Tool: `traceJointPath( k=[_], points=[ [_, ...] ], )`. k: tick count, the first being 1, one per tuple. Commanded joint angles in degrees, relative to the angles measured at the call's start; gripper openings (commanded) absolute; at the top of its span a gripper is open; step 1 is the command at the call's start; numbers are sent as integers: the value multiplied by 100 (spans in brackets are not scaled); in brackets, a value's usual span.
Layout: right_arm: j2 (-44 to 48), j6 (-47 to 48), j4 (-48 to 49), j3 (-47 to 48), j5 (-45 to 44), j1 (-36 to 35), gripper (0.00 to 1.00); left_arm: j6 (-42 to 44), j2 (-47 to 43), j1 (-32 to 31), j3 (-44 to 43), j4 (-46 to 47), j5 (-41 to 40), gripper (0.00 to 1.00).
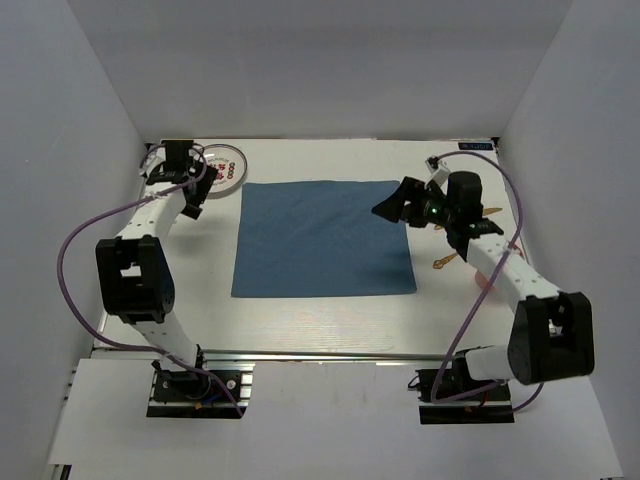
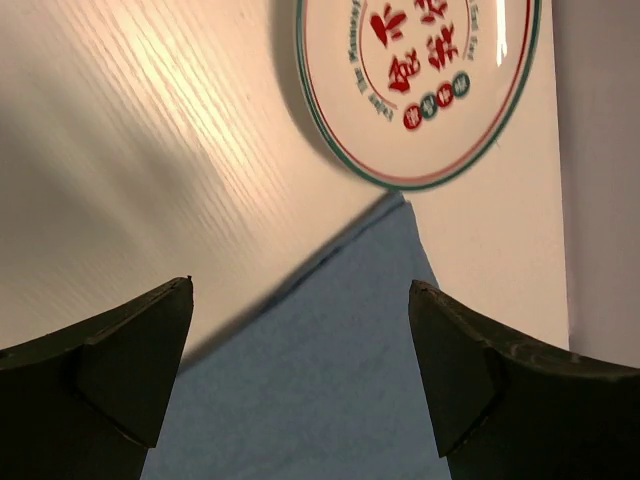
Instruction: Set the dinner table for one person
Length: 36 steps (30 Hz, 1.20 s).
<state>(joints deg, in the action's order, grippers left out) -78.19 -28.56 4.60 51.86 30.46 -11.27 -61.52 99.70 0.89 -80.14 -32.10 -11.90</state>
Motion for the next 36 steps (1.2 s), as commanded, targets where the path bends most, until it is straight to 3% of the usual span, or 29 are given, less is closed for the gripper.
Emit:
traceJointPath(
  k=[1,6,10,14,21,25,29,31,32,33,34,36],
  points=[
    [829,-466,1209,-621,909,-156,89,-273,-21,192,236,1187,294,98],
    [1499,-1098,2262,-1414,1787,-393,89,-256,435,526,516,2265,661,98],
    [2079,-1188,2309,-1705,1938,-630,89,43,892,711,877,3665,1110,98],
    [2466,-819,1616,-1661,1710,-789,89,9,1471,878,518,3502,1181,98],
    [2660,-660,1324,-1635,1516,-930,89,-71,2044,931,139,3473,1383,97],
    [2616,-677,1333,-1635,1375,-974,88,-88,2290,983,-186,3245,1322,89],
    [2625,-721,1315,-1644,1270,-1000,88,-194,2405,984,-125,3245,1278,72],
    [2678,-722,1263,-1635,1174,-991,88,-255,2405,1036,-29,3245,1278,44],
    [2704,-704,1228,-1635,1138,-1009,88,-290,2396,1036,33,3245,1269,17],
    [2713,-687,1149,-1626,1094,-992,88,-343,2370,1036,59,3080,1278,7],
    [2730,-669,1087,-1609,1059,-991,87,-387,2335,1097,86,3060,1278,0],
    [2783,-564,903,-1574,1015,-991,87,-466,2185,1151,296,3069,1304,0]
  ],
)
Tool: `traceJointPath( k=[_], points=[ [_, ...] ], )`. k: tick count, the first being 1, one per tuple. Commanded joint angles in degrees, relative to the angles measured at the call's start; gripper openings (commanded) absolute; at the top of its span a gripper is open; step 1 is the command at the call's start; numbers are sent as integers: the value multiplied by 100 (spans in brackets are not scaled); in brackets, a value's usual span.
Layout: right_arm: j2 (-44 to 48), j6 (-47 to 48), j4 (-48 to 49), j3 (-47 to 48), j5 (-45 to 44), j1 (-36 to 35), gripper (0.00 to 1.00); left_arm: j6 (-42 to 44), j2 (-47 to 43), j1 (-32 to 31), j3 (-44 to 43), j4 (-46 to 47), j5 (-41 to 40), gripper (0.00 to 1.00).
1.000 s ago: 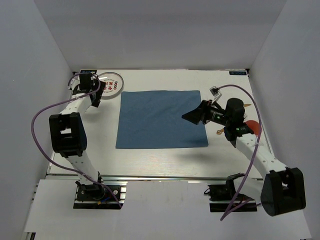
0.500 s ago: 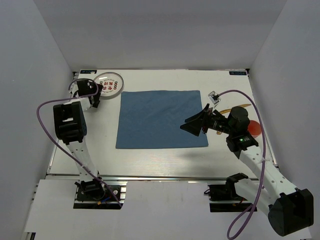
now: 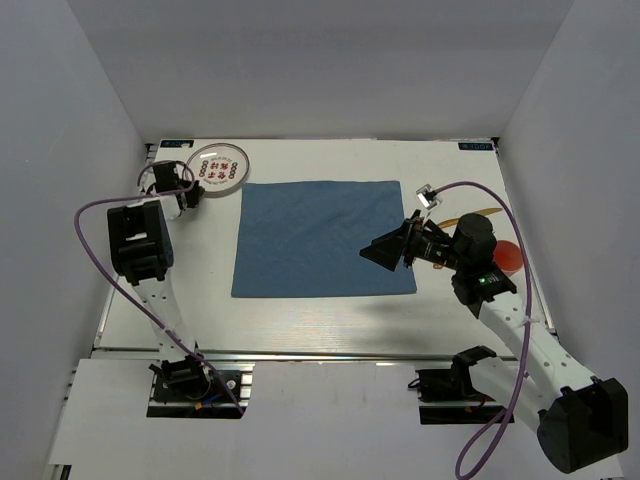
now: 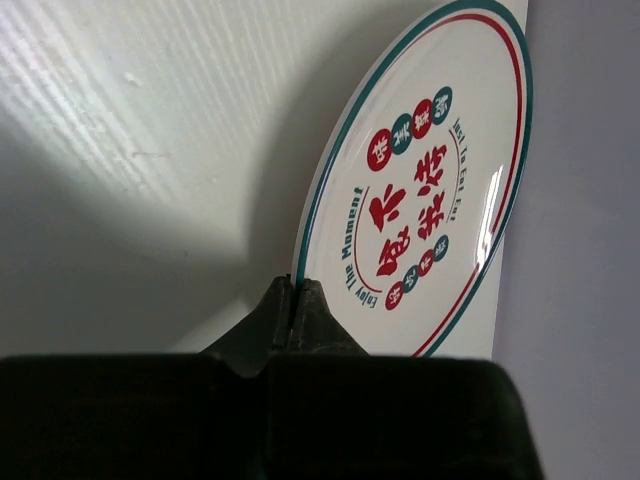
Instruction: Set the dinner table for one person
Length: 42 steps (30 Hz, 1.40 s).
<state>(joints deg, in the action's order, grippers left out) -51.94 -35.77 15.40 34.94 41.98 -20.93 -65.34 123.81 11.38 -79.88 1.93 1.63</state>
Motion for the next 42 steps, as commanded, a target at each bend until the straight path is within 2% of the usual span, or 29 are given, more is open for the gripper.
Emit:
traceJointPath(
  k=[1,4,6,7,8,10,13,16,17,21,23,24,26,28,34,42],
  points=[
    [184,210,-273,179,-233,-17,87,-162,-504,102,401,-282,-49,0],
    [316,465,-694,285,-619,1,87,-207,-1276,154,937,358,12,0],
    [500,553,-792,251,-1118,10,88,-33,-1648,207,1349,1332,318,0],
    [597,553,-775,76,-1330,10,89,56,-2032,207,1508,2215,451,0],
    [624,510,-758,-47,-1811,45,89,152,-2201,207,1675,2615,557,0],
    [642,343,-592,-302,-2078,89,89,258,-2587,207,1870,2934,759,0],
    [615,123,-310,-733,-2316,80,89,697,-2879,24,1590,2447,1216,0],
    [641,-122,-518,-831,-2974,63,89,1032,-2697,-284,1001,1499,2015,0],
    [676,-236,-668,-805,-3515,63,89,1050,-2626,-537,939,1364,2234,0],
    [1133,-387,-1283,-542,-4714,89,89,1067,-2730,-1154,1192,905,2693,0],
    [1327,-335,-1924,-261,-5198,98,89,1242,-2985,-1506,1509,651,2711,0],
    [1327,-317,-2135,-155,-5313,98,89,1339,-3038,-1611,1571,189,2659,0],
    [1292,-194,-2620,117,-5367,98,89,1645,-3064,-1839,1545,-567,2562,0],
    [1327,-63,-2735,171,-5105,106,89,1682,-3126,-1919,2016,-414,2806,0],
    [1556,201,-2525,66,-4471,107,89,1928,-2959,-2254,2634,-29,2940,0],
    [1398,378,-2340,13,-3960,89,89,2060,-2590,-2412,2635,545,3177,0]
  ],
)
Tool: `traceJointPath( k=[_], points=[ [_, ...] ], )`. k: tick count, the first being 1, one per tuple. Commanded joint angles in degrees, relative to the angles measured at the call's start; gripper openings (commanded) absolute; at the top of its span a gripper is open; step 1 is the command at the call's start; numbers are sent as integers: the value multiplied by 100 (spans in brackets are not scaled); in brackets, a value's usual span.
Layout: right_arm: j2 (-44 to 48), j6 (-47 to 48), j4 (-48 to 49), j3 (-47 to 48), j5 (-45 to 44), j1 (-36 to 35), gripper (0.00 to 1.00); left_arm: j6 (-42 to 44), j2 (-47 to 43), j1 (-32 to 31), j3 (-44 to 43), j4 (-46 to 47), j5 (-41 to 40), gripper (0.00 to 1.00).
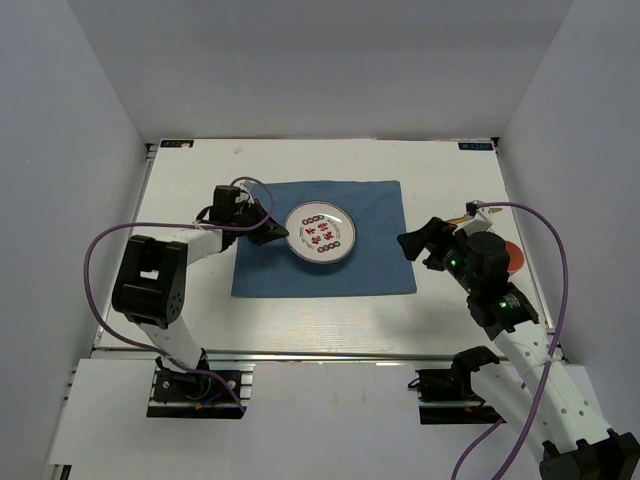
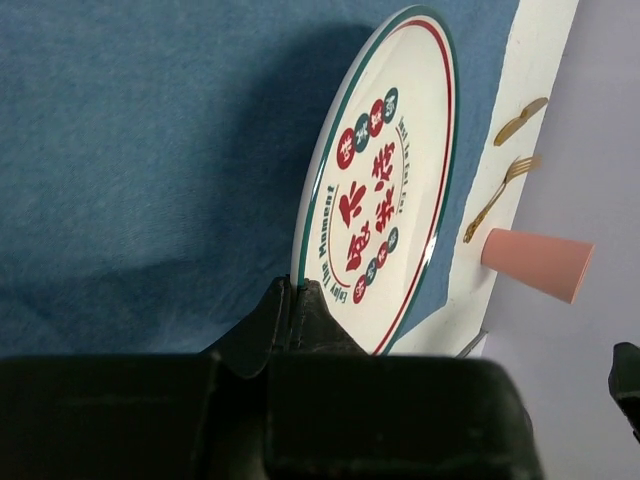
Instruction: Set the dinner table for one person
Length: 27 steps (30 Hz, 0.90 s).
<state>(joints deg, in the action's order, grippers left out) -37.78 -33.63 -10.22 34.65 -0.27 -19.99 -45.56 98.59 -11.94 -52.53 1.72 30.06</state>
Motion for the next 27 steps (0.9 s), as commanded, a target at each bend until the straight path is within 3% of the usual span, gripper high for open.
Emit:
traceJointPath(
  k=[1,13,15,16,17,18,24,27],
  points=[
    [-19,181,248,-2,291,4,89,91,-41,-80,-91,602,299,0],
    [-142,260,319,-29,370,4,89,30,574,-194,-319,752,378,3],
    [-159,252,319,-46,379,4,89,21,539,-194,-328,734,325,19],
    [-168,269,345,-46,388,12,89,21,487,-194,-328,638,272,43],
    [-186,252,336,-46,362,12,89,30,434,-246,-328,585,202,51],
    [-221,243,328,-38,318,21,89,47,364,-247,-302,489,10,98],
    [-862,-126,-655,603,-1148,47,89,118,-418,-300,-178,-135,-921,98],
    [-1292,-503,-1332,1130,-2464,126,89,100,-857,-361,-152,-759,-1570,98]
  ],
)
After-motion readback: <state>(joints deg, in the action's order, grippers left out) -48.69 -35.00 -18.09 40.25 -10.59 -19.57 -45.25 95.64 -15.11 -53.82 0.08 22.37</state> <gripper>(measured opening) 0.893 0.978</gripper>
